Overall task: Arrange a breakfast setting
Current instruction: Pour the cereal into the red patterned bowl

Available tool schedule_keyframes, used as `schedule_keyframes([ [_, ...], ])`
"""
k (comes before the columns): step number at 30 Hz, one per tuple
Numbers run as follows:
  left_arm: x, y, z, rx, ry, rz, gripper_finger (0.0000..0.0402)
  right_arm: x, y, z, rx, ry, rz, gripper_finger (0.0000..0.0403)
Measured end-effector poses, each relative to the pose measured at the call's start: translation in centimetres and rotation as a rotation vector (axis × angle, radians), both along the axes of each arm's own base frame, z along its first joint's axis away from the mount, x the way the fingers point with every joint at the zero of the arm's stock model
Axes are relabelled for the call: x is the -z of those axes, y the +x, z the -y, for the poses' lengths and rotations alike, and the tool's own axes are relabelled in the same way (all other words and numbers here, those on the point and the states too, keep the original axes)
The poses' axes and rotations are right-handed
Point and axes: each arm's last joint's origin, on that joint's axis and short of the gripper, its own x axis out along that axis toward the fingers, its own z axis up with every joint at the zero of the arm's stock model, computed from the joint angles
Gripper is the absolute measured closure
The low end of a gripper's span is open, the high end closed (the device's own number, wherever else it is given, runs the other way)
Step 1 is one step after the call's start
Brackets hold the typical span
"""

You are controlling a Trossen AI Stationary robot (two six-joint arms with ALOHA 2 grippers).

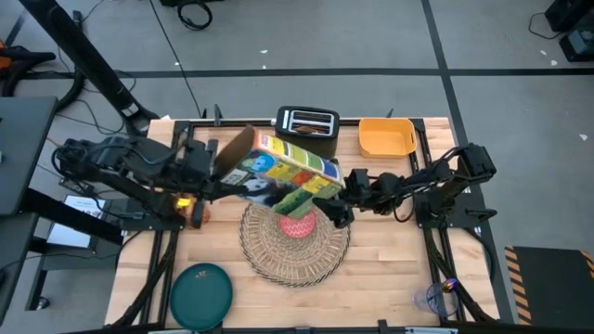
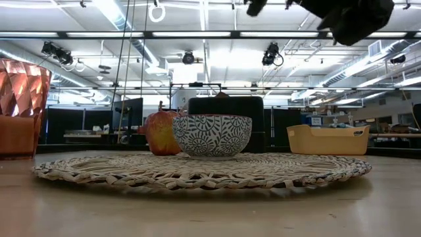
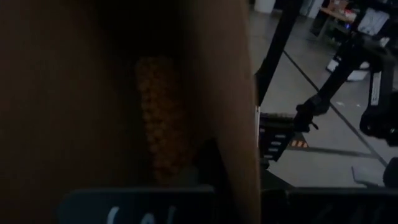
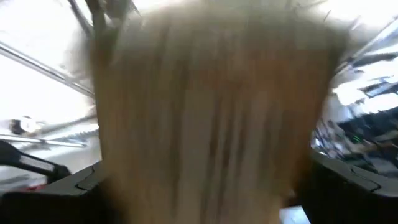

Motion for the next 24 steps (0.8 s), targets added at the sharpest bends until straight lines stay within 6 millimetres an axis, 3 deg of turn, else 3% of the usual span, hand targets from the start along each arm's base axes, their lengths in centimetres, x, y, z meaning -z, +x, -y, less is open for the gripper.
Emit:
schedule_keyframes([
  [8, 0.1, 1.1, 0.3, -0.011, 0.041, 0.019, 0.0395, -1.3, 0.4, -0.1, -0.012, -0.002, 0.046, 0.0040],
  [16, 0.0, 1.1, 0.2, -0.043, 0.061, 0.039, 0.0395, -1.2, 0.4, 0.0, -0.009, -0.005, 0.042, 0.0115],
  [24, 0.0, 1.4, 0.0, -0.075, 0.108, 0.036, 0.0392, -1.2, 0.4, 0.0, -0.008, -0.007, 0.039, 0.0157],
])
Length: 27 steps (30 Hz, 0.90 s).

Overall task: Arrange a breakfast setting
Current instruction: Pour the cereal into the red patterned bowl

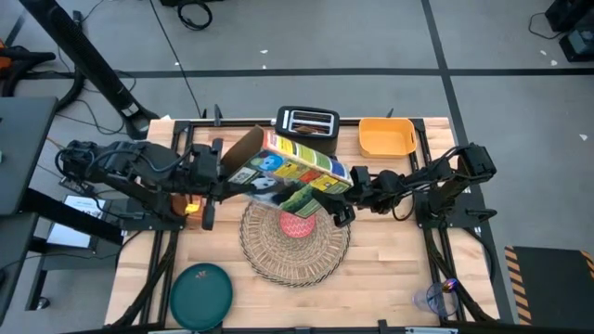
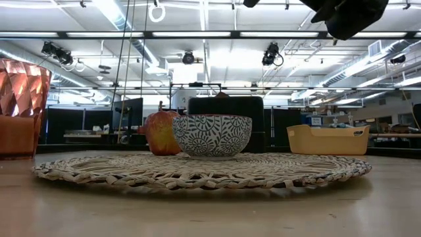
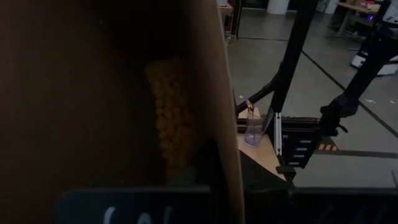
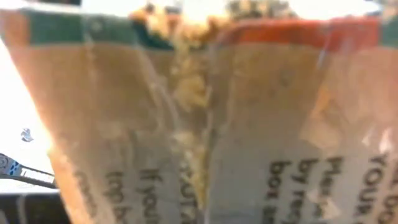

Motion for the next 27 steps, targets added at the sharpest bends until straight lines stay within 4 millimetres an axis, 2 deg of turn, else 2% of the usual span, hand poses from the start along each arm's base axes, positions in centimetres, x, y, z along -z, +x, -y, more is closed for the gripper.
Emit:
schedule_keyframes([
  [6, -0.1, 0.0, -0.2, -0.017, -0.003, 0.006, 0.0373, 0.0, 0.0, 0.0, 0.016, -0.018, 0.003, 0.0175],
  [12, -0.1, -0.3, -0.3, -0.015, 0.023, -0.003, 0.0323, 0.1, 0.0, 0.0, 0.037, -0.043, -0.005, 0.0184],
  [20, -1.4, -3.9, -1.1, 0.014, 0.057, 0.059, 0.0262, 0.2, -0.1, -0.3, 0.055, -0.051, -0.008, 0.0186],
  [27, -2.4, -7.7, -1.6, 0.088, 0.111, 0.115, 0.0249, 0.2, -0.2, -1.1, 0.055, -0.081, -0.003, 0.0193],
])
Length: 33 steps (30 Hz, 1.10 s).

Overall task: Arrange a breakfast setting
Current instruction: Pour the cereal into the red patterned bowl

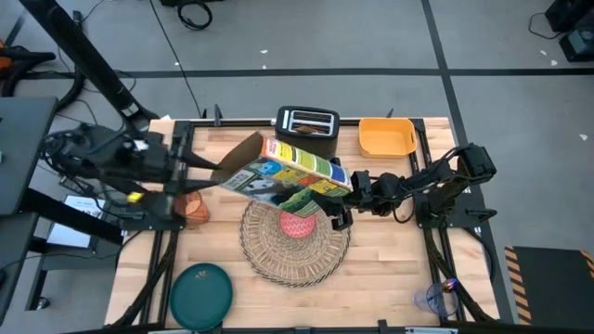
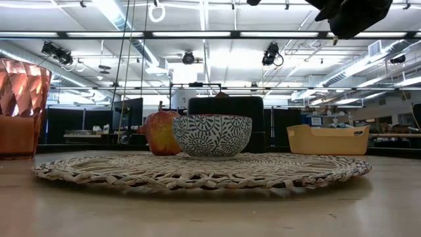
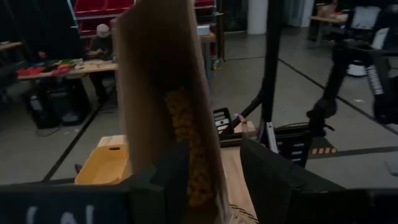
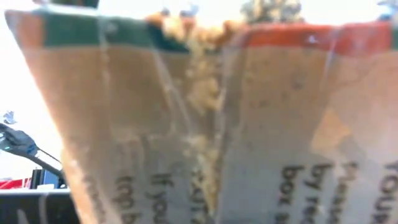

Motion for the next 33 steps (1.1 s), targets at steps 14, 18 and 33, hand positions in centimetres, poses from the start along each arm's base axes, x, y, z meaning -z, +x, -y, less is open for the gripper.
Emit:
schedule_keyframes([
  [14, 0.7, -3.0, -0.8, 0.020, -0.116, -0.088, 0.0249, 0.3, -1.6, -1.5, -0.018, -0.045, -0.010, 0.0198],
  [18, 1.7, -2.5, -0.4, 0.035, -0.121, -0.124, 0.0249, 0.9, -3.4, -1.5, -0.005, -0.041, -0.028, 0.0199],
  [33, 10.7, 2.0, 2.1, 0.021, -0.028, -0.335, 0.0249, 5.5, -11.5, -1.0, 0.036, 0.005, -0.287, 0.0199],
])
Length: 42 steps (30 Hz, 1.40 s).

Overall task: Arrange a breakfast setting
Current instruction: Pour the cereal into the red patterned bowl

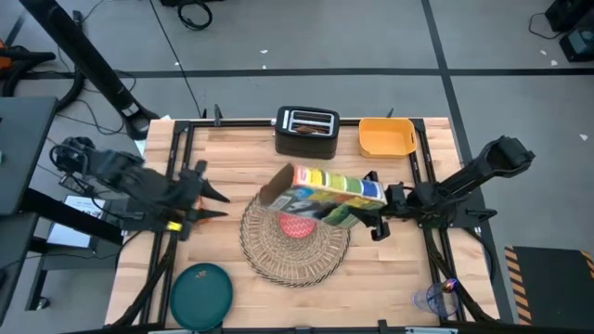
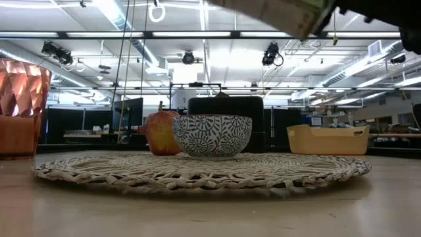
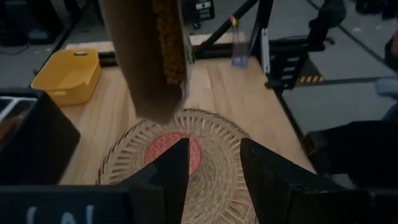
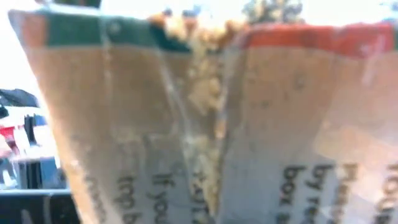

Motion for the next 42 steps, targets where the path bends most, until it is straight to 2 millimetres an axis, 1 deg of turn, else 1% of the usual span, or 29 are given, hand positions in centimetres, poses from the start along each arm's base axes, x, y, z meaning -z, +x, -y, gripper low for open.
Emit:
schedule_keyframes([
  [4, 3.8, 1.2, 0.4, -0.068, 0.046, -0.049, 0.0249, 0.7, -1.3, 0.1, 0.020, 0.017, -0.048, 0.0199],
  [8, 7.2, 1.9, 0.6, -0.124, 0.058, -0.085, 0.0249, 1.1, -2.7, 0.5, 0.020, 0.022, -0.054, 0.0199],
  [10, 8.6, 2.2, 0.7, -0.138, 0.044, -0.089, 0.0249, 1.4, -3.1, 0.6, 0.016, 0.030, -0.075, 0.0199],
  [15, 11.0, 2.5, 0.9, -0.162, 0.006, -0.094, 0.0249, 2.1, -3.8, 0.8, -0.001, 0.033, -0.185, 0.0199],
  [21, 12.1, 2.7, 1.0, -0.167, -0.019, -0.070, 0.0249, 2.0, -4.6, 1.2, -0.007, 0.026, -0.240, 0.0199],
  [23, 12.1, 2.8, 1.0, -0.167, -0.022, -0.064, 0.0249, 2.0, -5.0, 1.3, -0.010, 0.028, -0.262, 0.0199],
  [26, 12.0, 2.9, 1.1, -0.165, -0.025, -0.056, 0.0249, 1.9, -5.3, 1.4, -0.017, 0.022, -0.341, 0.0199],
  [32, 11.7, 3.1, 1.1, -0.179, -0.039, -0.016, 0.0249, 1.2, -5.5, 1.4, -0.050, 0.013, -0.434, 0.0200],
  [34, 11.6, 3.1, 1.1, -0.183, -0.035, -0.005, 0.0249, 0.8, -5.5, 1.4, -0.058, 0.003, -0.485, 0.0200],
  [39, 11.6, 3.2, 1.1, -0.205, -0.024, 0.006, 0.0249, -1.3, -5.2, 1.2, -0.052, -0.030, -0.576, 0.0200],
  [42, 11.6, 3.4, 1.2, -0.215, -0.011, 0.013, 0.0249, -2.0, -4.9, 1.1, -0.047, -0.053, -0.635, 0.0200],
])
